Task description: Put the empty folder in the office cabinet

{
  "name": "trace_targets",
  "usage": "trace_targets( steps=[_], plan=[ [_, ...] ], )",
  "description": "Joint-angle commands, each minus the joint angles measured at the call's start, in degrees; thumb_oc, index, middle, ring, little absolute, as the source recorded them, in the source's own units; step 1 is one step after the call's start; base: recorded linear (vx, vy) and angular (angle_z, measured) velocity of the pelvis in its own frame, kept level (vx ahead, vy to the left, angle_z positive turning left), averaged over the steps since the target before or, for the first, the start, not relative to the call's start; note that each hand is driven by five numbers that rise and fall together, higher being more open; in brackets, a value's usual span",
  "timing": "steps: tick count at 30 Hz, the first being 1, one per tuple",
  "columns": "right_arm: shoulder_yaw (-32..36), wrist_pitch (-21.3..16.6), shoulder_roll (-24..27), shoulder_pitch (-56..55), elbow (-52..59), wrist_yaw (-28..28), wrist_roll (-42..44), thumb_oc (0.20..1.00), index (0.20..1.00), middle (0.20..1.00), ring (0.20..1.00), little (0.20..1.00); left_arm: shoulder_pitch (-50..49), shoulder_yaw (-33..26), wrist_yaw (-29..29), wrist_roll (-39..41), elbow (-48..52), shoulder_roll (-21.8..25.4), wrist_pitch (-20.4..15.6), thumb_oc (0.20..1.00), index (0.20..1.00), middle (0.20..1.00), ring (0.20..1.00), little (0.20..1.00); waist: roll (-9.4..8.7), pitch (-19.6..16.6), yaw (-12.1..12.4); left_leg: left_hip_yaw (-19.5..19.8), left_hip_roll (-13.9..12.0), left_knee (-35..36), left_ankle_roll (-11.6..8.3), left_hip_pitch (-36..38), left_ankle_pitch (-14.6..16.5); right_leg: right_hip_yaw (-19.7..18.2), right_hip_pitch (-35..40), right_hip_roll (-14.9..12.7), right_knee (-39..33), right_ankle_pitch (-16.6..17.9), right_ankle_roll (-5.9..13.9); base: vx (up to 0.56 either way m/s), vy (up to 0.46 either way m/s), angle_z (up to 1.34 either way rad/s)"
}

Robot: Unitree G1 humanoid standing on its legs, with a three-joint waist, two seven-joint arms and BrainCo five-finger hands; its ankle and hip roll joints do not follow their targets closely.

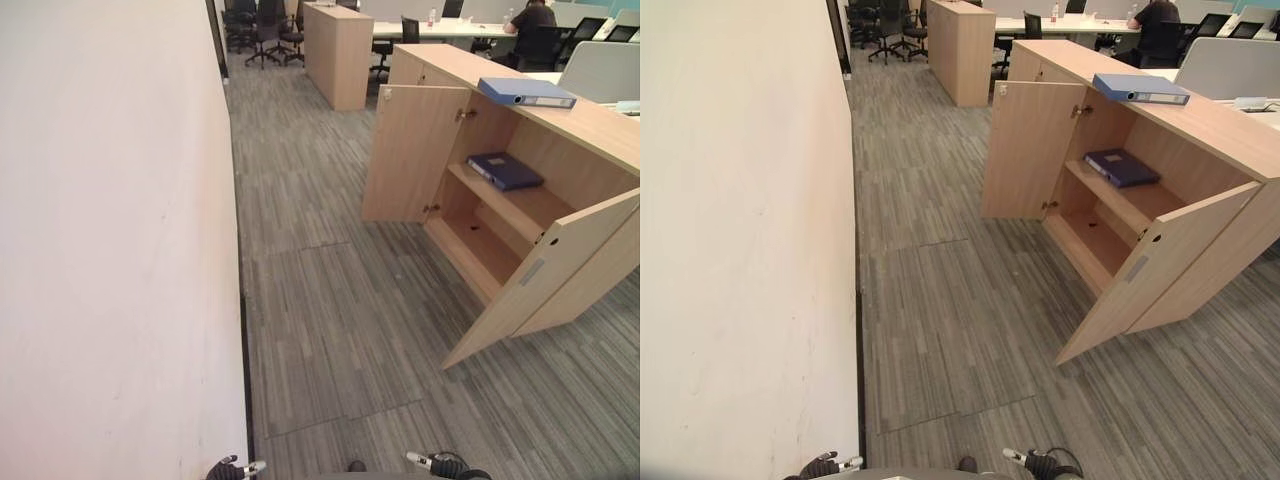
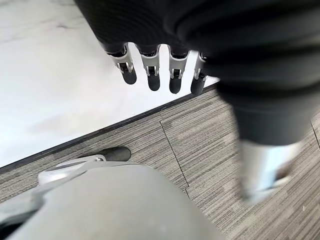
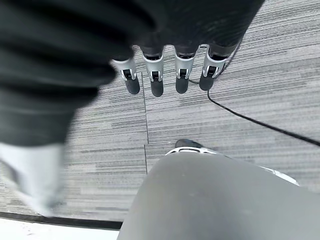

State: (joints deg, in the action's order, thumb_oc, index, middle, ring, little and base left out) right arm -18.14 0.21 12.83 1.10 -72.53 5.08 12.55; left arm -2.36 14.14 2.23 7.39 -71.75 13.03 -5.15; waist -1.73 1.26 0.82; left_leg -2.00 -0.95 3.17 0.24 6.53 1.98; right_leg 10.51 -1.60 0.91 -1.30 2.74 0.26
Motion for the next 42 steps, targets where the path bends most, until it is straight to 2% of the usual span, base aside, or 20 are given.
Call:
trace_targets(
  steps=[1,10,19,35,42],
  plan=[
    [-2.21,-1.13,-3.8,2.96,-1.17,0.85,3.09,1.0,1.0,1.0,1.0,1.0,2.7,0.04,0.18,2.16,-0.23,-1.44,-1.76,1.0,1.0,1.0,1.0,1.0,-1.18,1.88,0.11,-2.54,5.51,1.83,1.13,-0.68,-0.64,0.3,6.87,-2.54,-3.7,0.4,4.77,0.0,0.0,0.0],
    [-3.24,-1.03,-3.84,2.57,-0.52,0.8,2.27,1.0,1.0,1.0,1.0,1.0,2.75,0.38,1.41,0.7,-0.35,-1.33,-1.8,1.0,1.0,1.0,1.0,1.0,-1.25,2.32,0.2,-2.21,5.33,1.83,0.92,-0.37,-0.54,0.58,7.08,-2.18,-3.7,-0.1,4.57,0.01,-0.02,0.0],
    [-5.09,-0.55,-3.84,2.63,0.11,1.38,0.63,1.0,1.0,1.0,1.0,1.0,2.7,0.83,0.28,0.9,-1.49,-1.53,-1.24,1.0,1.0,1.0,1.0,1.0,-1.08,2.36,0.29,-2.46,5.11,1.83,1.06,0.35,-0.04,-0.22,7.33,-1.62,-3.7,-0.43,4.46,0.02,-0.033,-0.04],
    [-5.99,-0.21,-3.6,2.44,0.3,1.55,-1.23,1.0,1.0,1.0,1.0,1.0,3.25,4.09,0.11,-4.73,-2.45,-1.8,-0.72,1.0,1.0,1.0,1.0,1.0,-0.58,2.43,-0.43,-2.63,4.99,1.83,1.13,0.79,0.4,-0.63,7.39,-1.17,-3.7,-0.69,4.32,0.0,-0.002,-0.02],
    [-4.92,-0.99,-2.3,2.65,2.62,-2.08,-2.9,1.0,1.0,1.0,1.0,1.0,3.25,5.26,2.08,-8.48,-4.24,-2.05,0.36,1.0,1.0,1.0,1.0,1.0,-0.23,2.65,-1.32,-2.77,4.84,1.83,1.04,1.02,0.76,-1.11,7.5,-0.95,-3.7,-1.04,4.17,0.0,0.0,0.0]
  ],
)
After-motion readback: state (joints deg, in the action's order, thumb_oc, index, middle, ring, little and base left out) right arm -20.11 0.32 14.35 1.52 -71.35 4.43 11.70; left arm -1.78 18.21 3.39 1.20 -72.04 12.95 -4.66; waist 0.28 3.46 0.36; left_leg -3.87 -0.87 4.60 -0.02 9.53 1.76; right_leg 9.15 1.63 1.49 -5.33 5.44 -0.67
